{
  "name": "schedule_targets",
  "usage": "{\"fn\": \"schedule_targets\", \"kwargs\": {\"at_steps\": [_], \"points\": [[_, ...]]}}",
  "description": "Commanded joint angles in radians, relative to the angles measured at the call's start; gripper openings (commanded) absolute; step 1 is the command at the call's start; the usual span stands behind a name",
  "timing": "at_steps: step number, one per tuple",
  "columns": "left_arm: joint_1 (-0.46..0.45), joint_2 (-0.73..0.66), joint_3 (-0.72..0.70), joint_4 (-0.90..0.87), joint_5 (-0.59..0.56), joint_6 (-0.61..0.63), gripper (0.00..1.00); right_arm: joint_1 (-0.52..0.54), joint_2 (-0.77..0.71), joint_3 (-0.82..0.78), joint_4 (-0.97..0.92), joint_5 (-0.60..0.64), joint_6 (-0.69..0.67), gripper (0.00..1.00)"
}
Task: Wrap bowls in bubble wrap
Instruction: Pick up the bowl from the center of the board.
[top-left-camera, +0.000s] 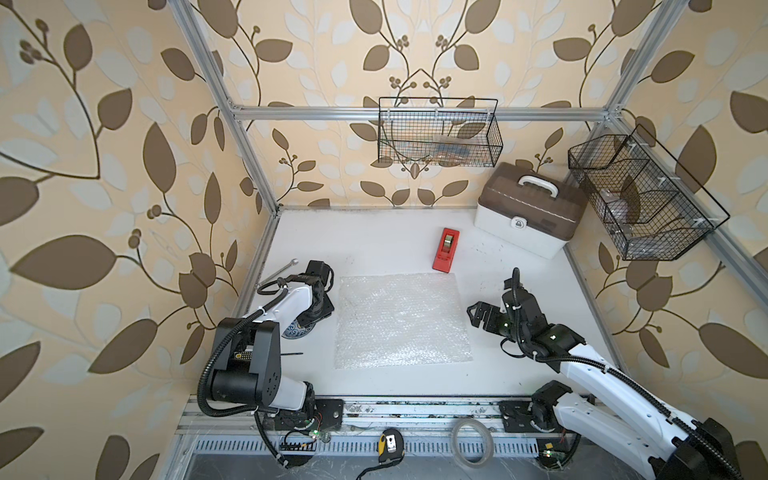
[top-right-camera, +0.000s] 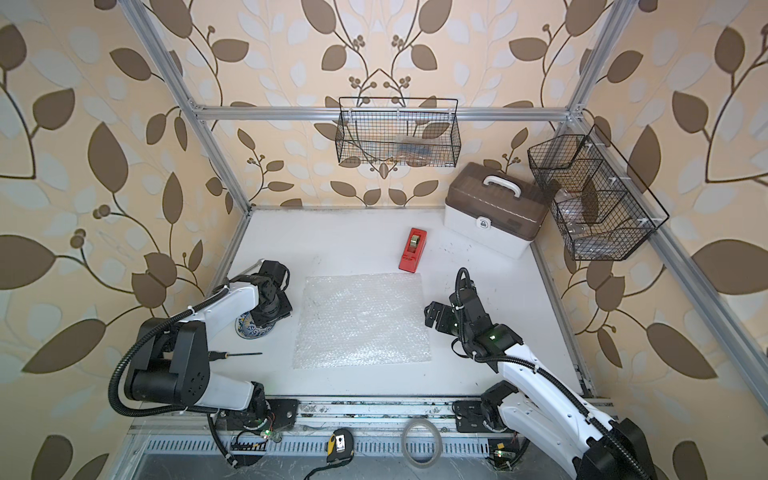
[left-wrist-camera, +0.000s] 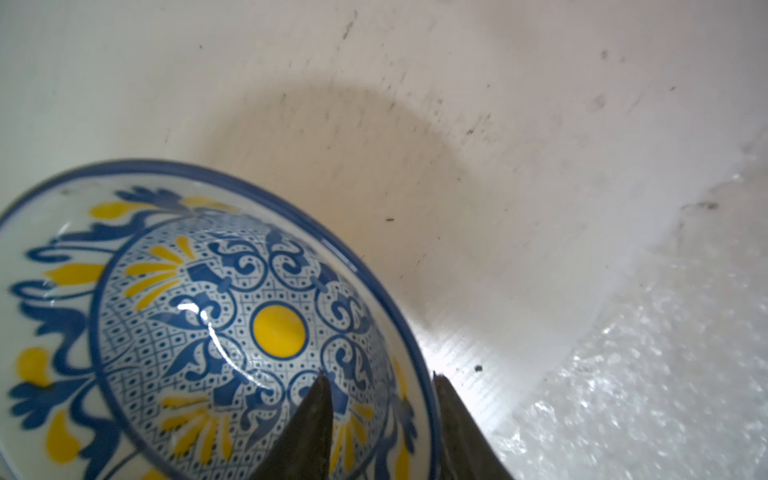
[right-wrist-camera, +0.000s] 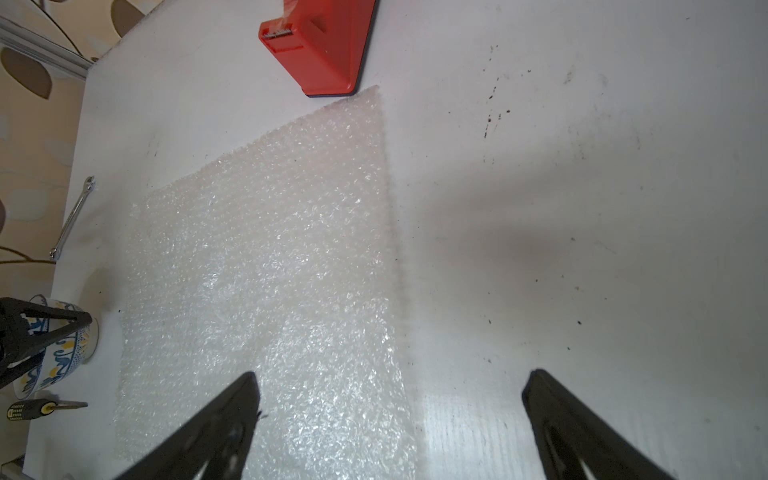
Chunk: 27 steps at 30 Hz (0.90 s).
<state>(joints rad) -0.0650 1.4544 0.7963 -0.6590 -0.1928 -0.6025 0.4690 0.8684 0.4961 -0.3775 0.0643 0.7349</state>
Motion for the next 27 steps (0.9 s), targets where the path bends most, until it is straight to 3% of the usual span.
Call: {"fn": "schedule_targets", "kwargs": {"at_steps": [1,11,21,27], "points": [[-0.002,0.024,-0.011,-0.001,-0.023,-0.002,0.32,-0.001,-0.001,-0.020,0.007,-0.020,-0.007,1.00],[-0.002,0.043,0.003,-0.008,-0.024,0.002,0.00,0.003,0.001,-0.034,0.011,-0.015,-0.015,1.00],[-0.011,-0.007,0.045,-0.049,0.001,0.028,0.00,0.002,0.026,-0.036,0.021,-0.011,-0.019,1.00],[-0.085,-0.079,0.117,-0.116,-0.024,0.014,0.00,-0.015,0.061,-0.029,0.034,-0.021,-0.039,1.00]]}}
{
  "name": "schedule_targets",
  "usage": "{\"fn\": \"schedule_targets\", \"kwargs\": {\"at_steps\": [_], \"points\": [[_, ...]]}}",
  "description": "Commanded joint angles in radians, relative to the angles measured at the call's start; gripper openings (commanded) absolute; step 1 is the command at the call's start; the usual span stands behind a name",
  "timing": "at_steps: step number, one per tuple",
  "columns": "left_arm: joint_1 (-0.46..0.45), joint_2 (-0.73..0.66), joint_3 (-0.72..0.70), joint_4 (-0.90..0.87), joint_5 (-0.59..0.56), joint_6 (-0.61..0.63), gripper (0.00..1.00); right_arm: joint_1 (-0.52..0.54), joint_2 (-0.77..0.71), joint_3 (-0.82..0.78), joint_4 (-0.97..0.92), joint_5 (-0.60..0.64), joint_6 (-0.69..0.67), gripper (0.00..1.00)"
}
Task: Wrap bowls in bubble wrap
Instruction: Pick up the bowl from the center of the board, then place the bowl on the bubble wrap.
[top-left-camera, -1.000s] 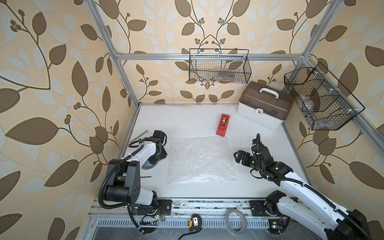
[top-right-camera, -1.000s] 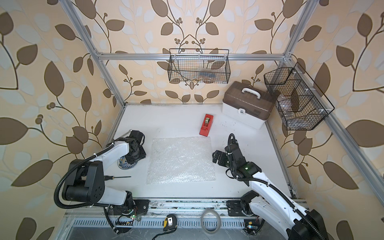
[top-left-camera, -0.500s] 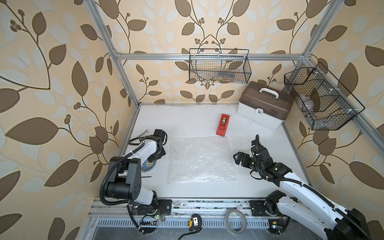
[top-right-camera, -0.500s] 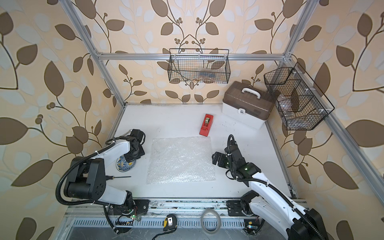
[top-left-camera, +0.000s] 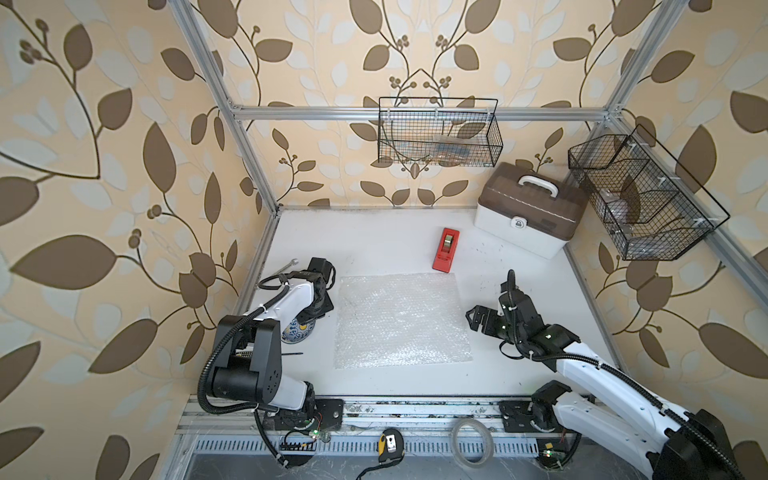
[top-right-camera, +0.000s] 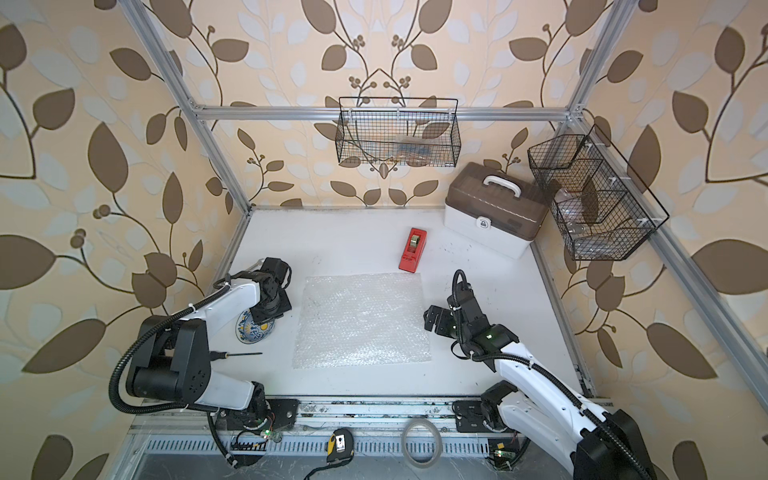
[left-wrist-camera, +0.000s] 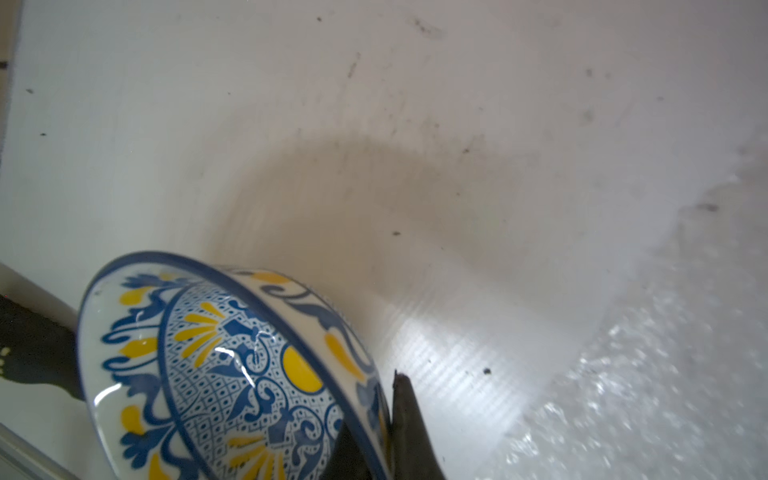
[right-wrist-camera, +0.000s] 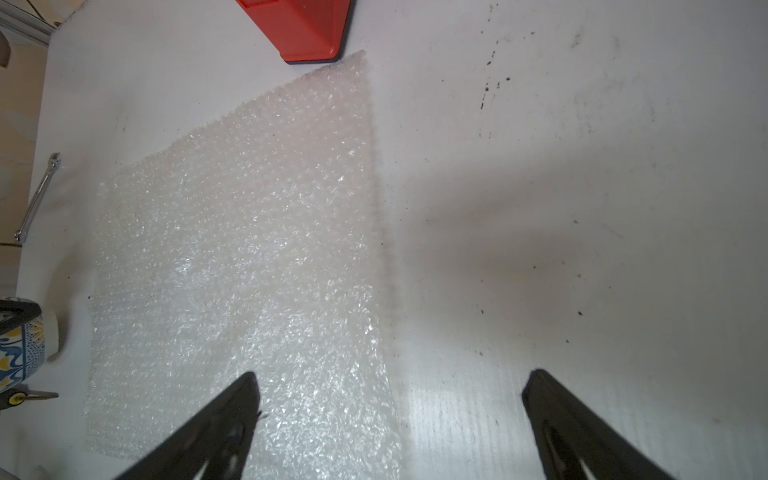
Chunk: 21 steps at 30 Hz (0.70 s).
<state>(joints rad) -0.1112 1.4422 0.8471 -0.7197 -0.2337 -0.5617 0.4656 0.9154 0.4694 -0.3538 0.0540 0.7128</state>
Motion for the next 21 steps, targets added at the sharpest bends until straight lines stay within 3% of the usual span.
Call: {"fn": "schedule_targets", "kwargs": {"at_steps": [1,11,16,21], "points": [[-0.056,-0.079,0.082,-0.066,0.020,-0.030,0.00,-0.023,0.021,0.003,0.004,-0.021,-0.025,1.00],[-0.374,-0.069,0.264,-0.107,0.012,-0.163,0.00,-0.156,0.082,0.041,-0.025,-0.134,-0.077,1.00],[-0.586,0.092,0.367,-0.077,-0.039,-0.251,0.00,-0.207,0.117,0.047,-0.025,-0.165,-0.105,1.00],[-0.696,0.276,0.496,-0.075,-0.035,-0.256,0.00,-0.232,0.134,0.053,-0.028,-0.183,-0.123,1.00]]}}
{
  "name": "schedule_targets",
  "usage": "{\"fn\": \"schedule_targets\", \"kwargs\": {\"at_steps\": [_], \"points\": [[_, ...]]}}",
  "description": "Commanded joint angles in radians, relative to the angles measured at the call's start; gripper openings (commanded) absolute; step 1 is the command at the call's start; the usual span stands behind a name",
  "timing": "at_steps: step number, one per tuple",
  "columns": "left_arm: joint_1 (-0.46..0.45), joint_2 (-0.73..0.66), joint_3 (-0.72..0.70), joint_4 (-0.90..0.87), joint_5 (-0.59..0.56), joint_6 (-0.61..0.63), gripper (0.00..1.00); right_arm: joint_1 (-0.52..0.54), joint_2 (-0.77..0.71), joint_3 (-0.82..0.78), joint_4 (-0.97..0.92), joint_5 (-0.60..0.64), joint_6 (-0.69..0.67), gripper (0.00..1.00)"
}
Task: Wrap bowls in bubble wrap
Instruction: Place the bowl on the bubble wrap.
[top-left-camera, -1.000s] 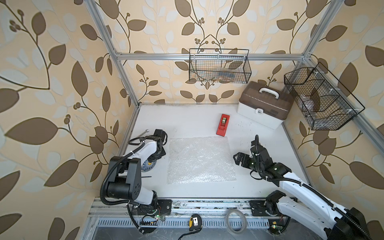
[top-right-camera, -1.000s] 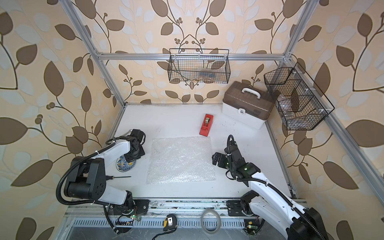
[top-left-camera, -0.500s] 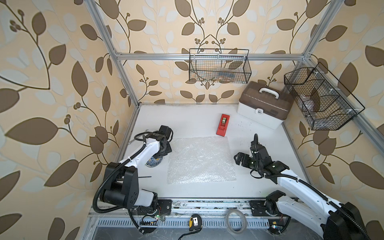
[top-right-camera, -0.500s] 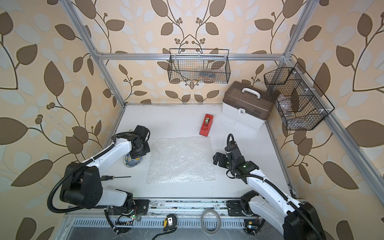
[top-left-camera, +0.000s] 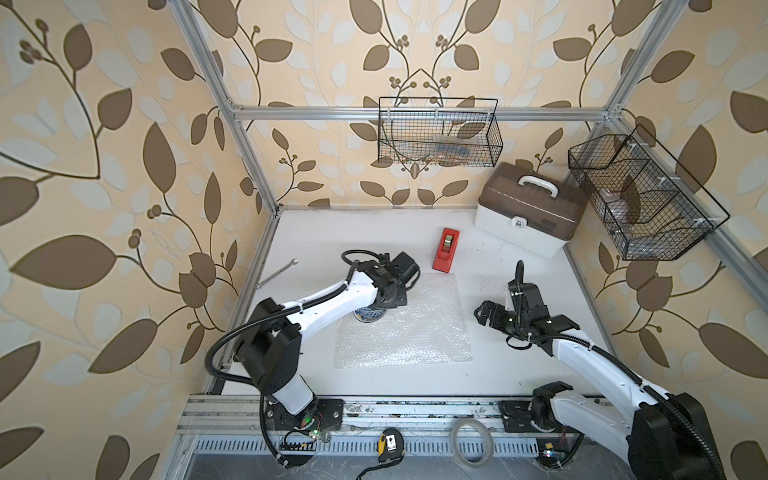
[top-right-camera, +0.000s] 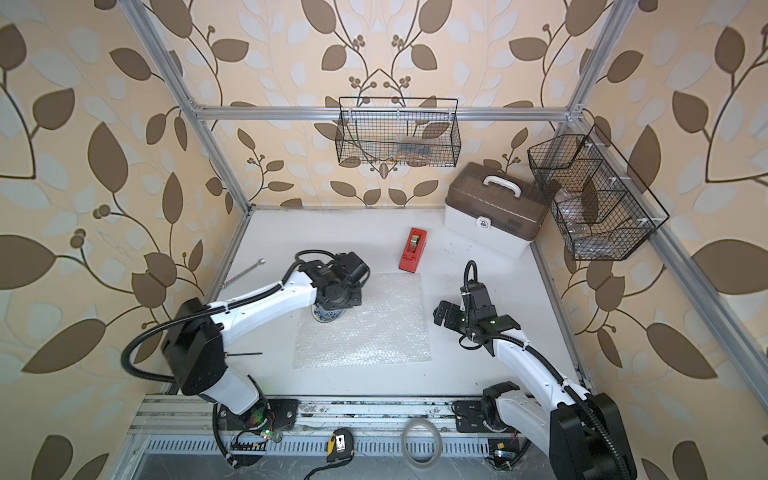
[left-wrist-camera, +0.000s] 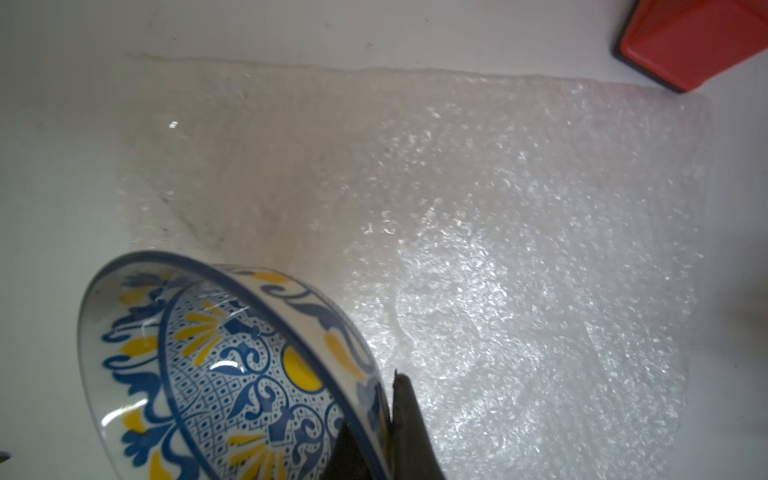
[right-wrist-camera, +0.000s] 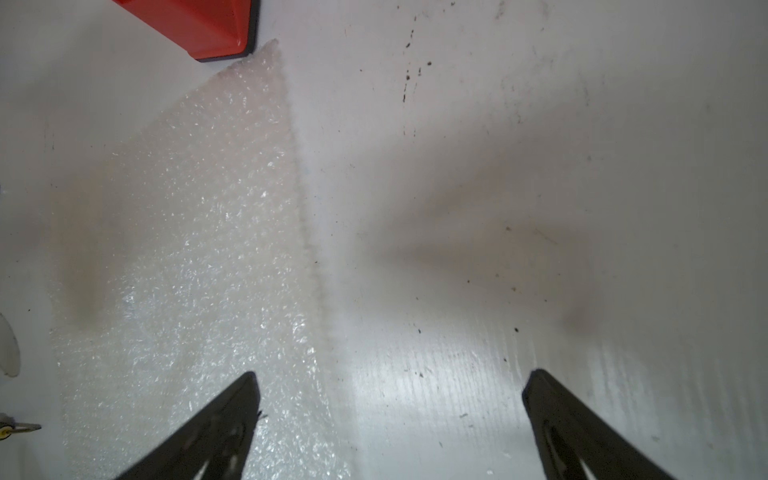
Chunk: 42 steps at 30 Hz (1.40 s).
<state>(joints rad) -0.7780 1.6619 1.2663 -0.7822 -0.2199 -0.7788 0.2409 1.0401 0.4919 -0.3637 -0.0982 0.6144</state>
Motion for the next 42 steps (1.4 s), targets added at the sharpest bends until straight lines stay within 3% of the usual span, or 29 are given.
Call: {"fn": "schedule_targets", "kwargs": {"at_steps": [1,12,22,27,42], "points": [[-0.044,0.091,0.105,-0.021,-0.054,-0.037,0.00,-0.009,0.013,0.031,-0.019,-0.035,-0.030,1.00],[-0.075,0.200,0.143,0.030,-0.015,-0.037,0.00,-0.002,0.035,0.011,-0.007,-0.042,-0.039,1.00],[-0.075,0.276,0.166,0.025,-0.015,-0.034,0.01,0.090,0.051,-0.001,0.024,-0.011,0.011,1.00],[-0.075,0.276,0.154,0.034,-0.012,-0.034,0.21,0.126,0.051,-0.015,0.038,-0.011,0.046,1.00],[-0.075,0.221,0.163,0.046,-0.048,-0.004,0.59,0.240,-0.002,-0.074,0.057,0.008,0.131,1.00]]}}
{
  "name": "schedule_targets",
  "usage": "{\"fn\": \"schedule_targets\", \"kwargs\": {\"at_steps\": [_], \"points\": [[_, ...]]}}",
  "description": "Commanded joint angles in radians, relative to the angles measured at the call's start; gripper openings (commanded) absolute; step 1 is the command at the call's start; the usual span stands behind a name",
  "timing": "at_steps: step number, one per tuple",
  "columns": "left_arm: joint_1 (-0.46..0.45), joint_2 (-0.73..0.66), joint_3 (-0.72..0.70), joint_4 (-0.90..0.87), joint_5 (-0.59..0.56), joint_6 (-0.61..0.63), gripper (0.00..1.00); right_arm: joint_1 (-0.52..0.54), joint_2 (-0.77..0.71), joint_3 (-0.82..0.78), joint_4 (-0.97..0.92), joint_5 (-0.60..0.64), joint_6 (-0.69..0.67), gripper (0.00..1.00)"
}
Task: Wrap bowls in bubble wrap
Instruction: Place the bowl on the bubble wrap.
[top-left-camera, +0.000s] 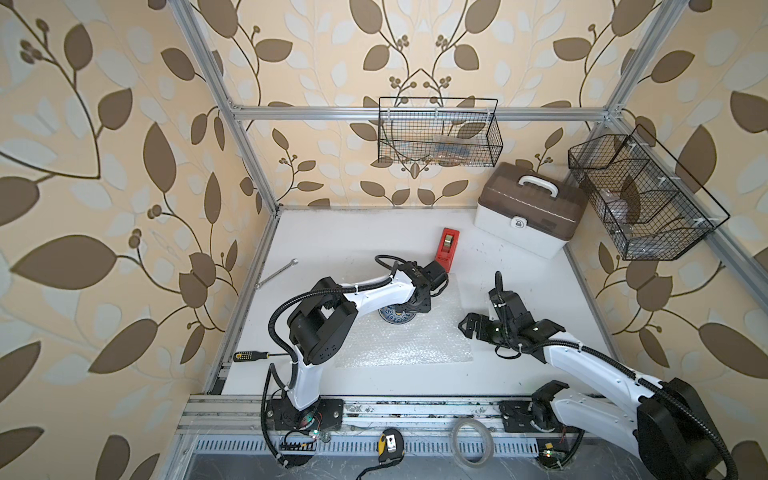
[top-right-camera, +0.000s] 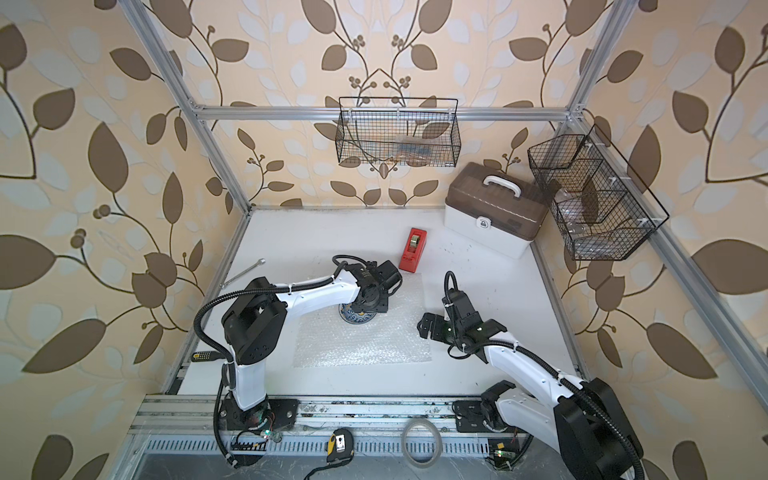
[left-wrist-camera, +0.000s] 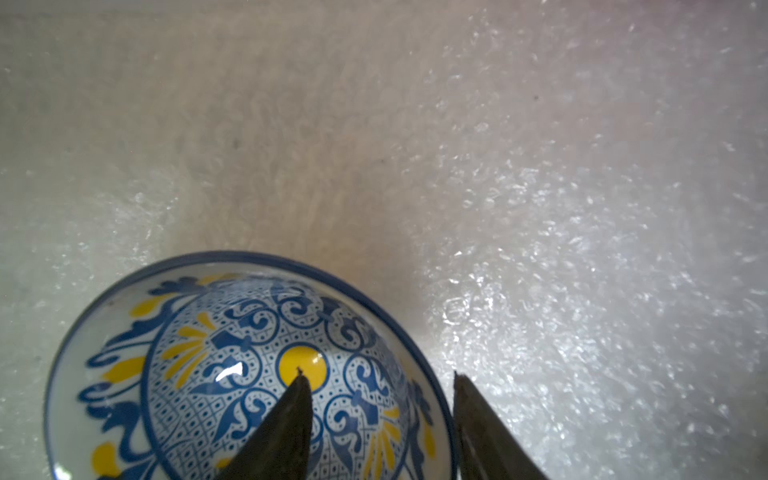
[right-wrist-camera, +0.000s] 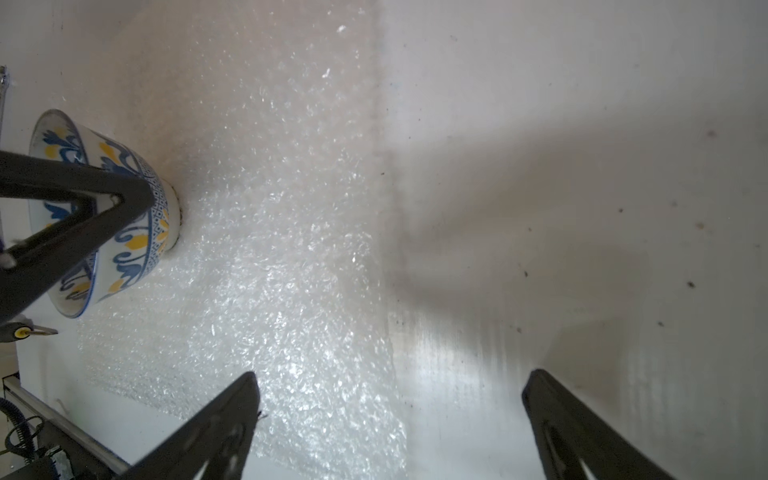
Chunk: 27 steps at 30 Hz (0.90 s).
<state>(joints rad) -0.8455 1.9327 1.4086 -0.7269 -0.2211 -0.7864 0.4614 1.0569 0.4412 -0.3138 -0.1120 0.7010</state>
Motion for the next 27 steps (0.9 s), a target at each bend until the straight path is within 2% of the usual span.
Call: {"fn": "schedule_targets", "kwargs": {"at_steps": [1,6,8,12,22,27], "points": [[-0.006,-0.056,0.031,-0.018,-0.060,0.007,0.62,0.036,-0.022,-0.025,0.007,0.027,0.055,1.00],[-0.006,-0.087,0.084,-0.063,-0.112,0.032,0.80,0.117,-0.039,-0.044,0.015,0.067,0.116,1.00],[-0.006,-0.100,0.102,-0.083,-0.133,0.037,0.84,0.148,-0.044,-0.058,0.022,0.085,0.143,1.00],[-0.004,-0.151,0.091,-0.104,-0.176,0.038,0.98,0.202,-0.052,-0.079,0.025,0.125,0.189,1.00],[0.033,-0.342,-0.098,-0.151,-0.310,-0.056,0.99,0.337,-0.098,-0.124,0.018,0.164,0.299,0.94],[0.045,-0.446,-0.226,-0.142,-0.341,-0.103,0.99,0.355,-0.085,-0.145,0.073,0.159,0.324,0.91]]}}
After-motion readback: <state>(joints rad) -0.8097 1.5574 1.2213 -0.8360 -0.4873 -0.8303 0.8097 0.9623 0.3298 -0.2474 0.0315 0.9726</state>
